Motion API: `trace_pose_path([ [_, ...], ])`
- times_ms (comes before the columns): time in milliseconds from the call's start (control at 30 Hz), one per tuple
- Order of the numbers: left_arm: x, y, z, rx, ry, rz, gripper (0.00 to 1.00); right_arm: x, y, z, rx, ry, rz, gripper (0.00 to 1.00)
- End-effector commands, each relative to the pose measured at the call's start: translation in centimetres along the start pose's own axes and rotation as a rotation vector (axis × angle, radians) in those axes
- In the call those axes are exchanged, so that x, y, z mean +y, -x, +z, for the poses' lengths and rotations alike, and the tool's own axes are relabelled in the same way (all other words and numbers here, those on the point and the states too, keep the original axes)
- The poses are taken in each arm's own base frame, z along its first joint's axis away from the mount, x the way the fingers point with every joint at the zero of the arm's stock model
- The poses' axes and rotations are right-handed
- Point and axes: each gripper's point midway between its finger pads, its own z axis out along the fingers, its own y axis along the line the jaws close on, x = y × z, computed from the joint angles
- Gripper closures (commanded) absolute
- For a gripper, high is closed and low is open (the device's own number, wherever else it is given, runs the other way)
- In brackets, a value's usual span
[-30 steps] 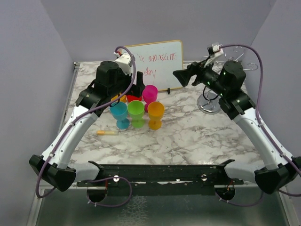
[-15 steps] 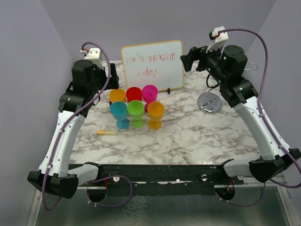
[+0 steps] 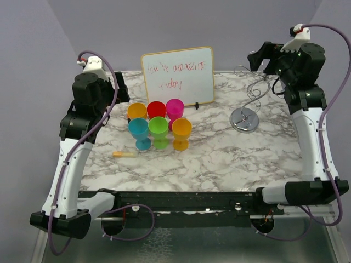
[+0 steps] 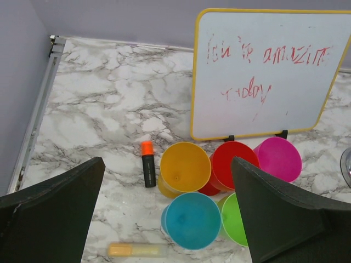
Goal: Take the wine glass off the wine glass rack
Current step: Reset both arms
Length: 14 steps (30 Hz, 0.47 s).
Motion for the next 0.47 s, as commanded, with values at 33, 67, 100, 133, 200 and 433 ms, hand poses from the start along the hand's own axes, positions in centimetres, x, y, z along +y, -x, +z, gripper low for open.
trace_pose_path([
  [33,0.5,0.3,-0.5,-0.009,0.026,-0.015,0.01,2.7,-1.8,-2.7,0.044,0.136,0.003,0.00],
  [67,0.4,0.3,-0.4,-0.008,0.022,-0.017,0.01,3.0,-2.2,-2.9,0.057,0.152,0.007,0.00],
  [100,0.3,0.3,-0.3,-0.006,0.017,-0.018,0.01,3.3,-2.7,-3.1,0.071,0.169,0.018,0.00],
  [133,0.2,0.2,-0.2,-0.003,0.012,-0.020,0.01,3.6,-2.9,-3.1,0.081,0.180,0.039,0.00],
  [200,-0.2,0.1,-0.1,0.003,-0.006,-0.023,0.01,3.4,-3.2,-3.2,0.090,0.155,0.107,0.00],
  [433,-0.4,-0.4,-0.2,0.012,-0.022,-0.023,0.01,2.0,-2.6,-3.4,0.073,0.052,0.161,0.00],
])
